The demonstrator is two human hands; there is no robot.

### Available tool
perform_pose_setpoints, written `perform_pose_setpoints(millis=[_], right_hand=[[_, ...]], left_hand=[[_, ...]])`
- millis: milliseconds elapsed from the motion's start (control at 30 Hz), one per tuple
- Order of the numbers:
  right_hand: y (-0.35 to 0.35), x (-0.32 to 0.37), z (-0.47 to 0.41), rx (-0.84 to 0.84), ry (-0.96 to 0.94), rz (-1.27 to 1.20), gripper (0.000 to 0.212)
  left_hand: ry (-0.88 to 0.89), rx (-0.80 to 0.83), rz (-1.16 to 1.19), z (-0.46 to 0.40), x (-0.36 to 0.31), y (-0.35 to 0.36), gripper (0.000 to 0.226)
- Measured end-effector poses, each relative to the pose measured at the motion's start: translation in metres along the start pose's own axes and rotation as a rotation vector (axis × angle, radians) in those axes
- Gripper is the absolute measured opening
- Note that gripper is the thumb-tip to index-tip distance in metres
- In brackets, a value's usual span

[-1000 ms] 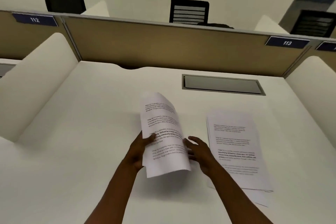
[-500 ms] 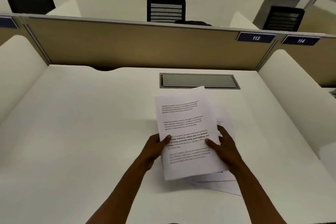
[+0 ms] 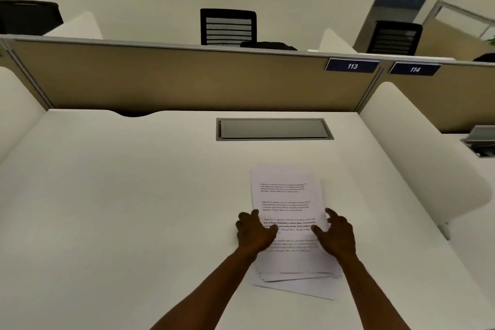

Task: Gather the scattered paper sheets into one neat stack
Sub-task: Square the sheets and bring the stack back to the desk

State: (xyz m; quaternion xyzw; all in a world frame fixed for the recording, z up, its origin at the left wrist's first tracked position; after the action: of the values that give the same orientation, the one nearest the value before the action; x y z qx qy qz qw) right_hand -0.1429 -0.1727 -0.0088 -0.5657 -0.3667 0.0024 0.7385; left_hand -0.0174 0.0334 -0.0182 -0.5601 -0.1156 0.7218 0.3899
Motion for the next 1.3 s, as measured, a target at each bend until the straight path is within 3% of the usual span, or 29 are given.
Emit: perform_pose_setpoints(millis=[200, 400, 467, 567, 667, 900, 1000, 1167, 1300], right_hand=[[0.018, -0.001, 0.003, -0.057, 0.044, 0.152, 0.093], [0.02, 0.004, 0.002, -0.054, 0.008, 0.258, 0.096], [0.019, 0.002, 0.0, -0.049, -0.007, 0.284, 0.097], [0.018, -0.001, -0.003, -0.043, 0.001, 0.271, 0.102], [0.019, -0.002, -0.003, -0.046, 0.002, 0.265, 0.104], [0.022, -0.004, 0.004, -0.075, 0.0, 0.264, 0.105], [0.025, -0.004, 0.01, -0.077, 0.001, 0.245, 0.105], [0.03, -0.004, 0.022, -0.08, -0.007, 0.236, 0.106], [0.031, -0.004, 0.025, -0.068, -0.004, 0.228, 0.106]], left_hand=[[-0.015, -0.035, -0.026, 0.009, -0.001, 0.021, 0.089], [-0.271, -0.023, 0.38, -0.002, -0.002, 0.023, 0.094], [-0.375, -0.013, 0.48, -0.009, 0.0, 0.021, 0.085], [-0.415, 0.053, 0.541, -0.021, 0.002, 0.022, 0.054], [-0.359, 0.113, 0.513, -0.02, -0.001, 0.026, 0.044], [-0.082, -0.032, 0.083, -0.003, -0.018, 0.036, 0.076], [-0.061, -0.041, 0.182, -0.004, -0.022, 0.036, 0.071], [-0.175, -0.064, 0.513, -0.016, -0.011, 0.016, 0.052], [-0.178, -0.017, 0.585, -0.02, -0.012, 0.01, 0.053]])
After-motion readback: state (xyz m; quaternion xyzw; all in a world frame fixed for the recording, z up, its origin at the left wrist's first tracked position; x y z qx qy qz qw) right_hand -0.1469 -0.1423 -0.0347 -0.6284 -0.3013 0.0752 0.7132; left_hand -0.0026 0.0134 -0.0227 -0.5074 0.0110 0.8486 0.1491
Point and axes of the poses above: each hand's wrist, its own z-axis away from the middle knuckle, its own y-axis out of the palm, x = y × z, the point moved 6 cm from there along -z, towards the middle knuckle, and after that the axes turned 12 degrees about -x, right-handed, at the moved point
